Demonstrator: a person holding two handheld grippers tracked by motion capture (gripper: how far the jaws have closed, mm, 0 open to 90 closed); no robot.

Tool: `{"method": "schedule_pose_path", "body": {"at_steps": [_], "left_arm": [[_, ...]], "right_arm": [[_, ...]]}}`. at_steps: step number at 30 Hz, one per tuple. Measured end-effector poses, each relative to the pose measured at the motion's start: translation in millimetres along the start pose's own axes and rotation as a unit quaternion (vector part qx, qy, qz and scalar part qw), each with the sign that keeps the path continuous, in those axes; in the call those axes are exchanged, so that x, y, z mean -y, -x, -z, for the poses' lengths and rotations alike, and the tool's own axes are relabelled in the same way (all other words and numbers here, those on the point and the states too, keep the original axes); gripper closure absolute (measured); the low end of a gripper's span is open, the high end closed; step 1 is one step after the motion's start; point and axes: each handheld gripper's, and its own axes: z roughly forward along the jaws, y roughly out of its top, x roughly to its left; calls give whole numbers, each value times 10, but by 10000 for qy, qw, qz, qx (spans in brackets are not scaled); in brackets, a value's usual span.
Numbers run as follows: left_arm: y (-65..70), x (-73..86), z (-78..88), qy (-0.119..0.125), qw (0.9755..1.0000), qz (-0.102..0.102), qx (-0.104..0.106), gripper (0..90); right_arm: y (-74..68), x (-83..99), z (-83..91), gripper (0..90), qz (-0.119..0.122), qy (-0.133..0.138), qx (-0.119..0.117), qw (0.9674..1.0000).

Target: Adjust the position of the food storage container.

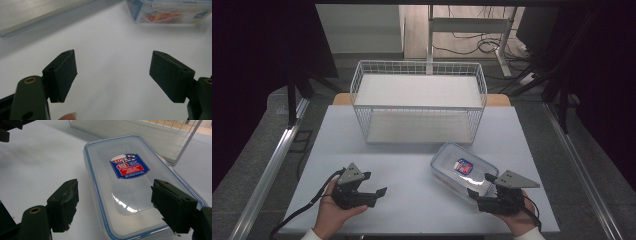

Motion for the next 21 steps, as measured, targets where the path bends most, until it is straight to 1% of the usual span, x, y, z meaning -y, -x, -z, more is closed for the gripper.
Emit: {"method": "schedule_pose_path", "body": {"at_steps": [4,8,9,11,13,15,16,19,21], "left_arm": [[-36,-15,-30,-24,10000,0,-31,217],[-67,-32,-58,-19,10000,28,-9,217],[-72,-22,-77,-36,10000,-7,-69,216],[-73,-17,-105,-42,10000,-18,-69,217],[-70,-8,-139,-62,10000,-17,-37,216],[-41,21,-158,-194,9996,-170,-89,212],[-28,31,-152,-215,9993,-245,-155,212],[-21,30,-108,-136,9995,-199,-188,211],[-21,32,-94,-128,9995,-191,-197,212]], "right_arm": [[28,18,-15,222,-12,-76,55,10000],[66,34,-20,228,-120,-91,1,9999],[90,48,-20,232,-173,-118,-12,9998],[95,52,-18,234,-200,-121,-25,9997],[99,57,-16,235,-168,-167,-23,9997],[93,33,-13,238,-108,-179,33,9998],[89,12,-5,243,-92,-147,45,9998],[99,-8,11,258,-218,-162,70,9996],[106,-10,9,263,-248,-188,71,9995]]}}
